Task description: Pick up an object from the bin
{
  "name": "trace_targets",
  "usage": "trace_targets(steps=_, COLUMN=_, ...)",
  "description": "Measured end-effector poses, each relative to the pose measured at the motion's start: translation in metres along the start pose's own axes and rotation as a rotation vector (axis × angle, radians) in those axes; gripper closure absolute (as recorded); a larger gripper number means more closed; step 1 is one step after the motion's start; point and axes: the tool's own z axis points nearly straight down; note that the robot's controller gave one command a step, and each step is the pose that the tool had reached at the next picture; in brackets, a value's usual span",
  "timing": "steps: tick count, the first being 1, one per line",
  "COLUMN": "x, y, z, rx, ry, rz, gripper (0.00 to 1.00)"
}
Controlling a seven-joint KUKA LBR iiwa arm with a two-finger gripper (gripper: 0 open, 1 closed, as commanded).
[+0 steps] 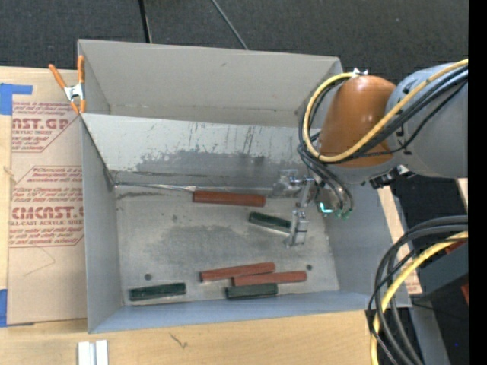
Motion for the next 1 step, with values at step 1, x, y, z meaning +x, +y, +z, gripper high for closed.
trace_targets(steps=1, x=-0.0020, y=0.0000, z=-0.0040, rx=0.001, ry=-0.007, rz=-0.001, gripper=0.00)
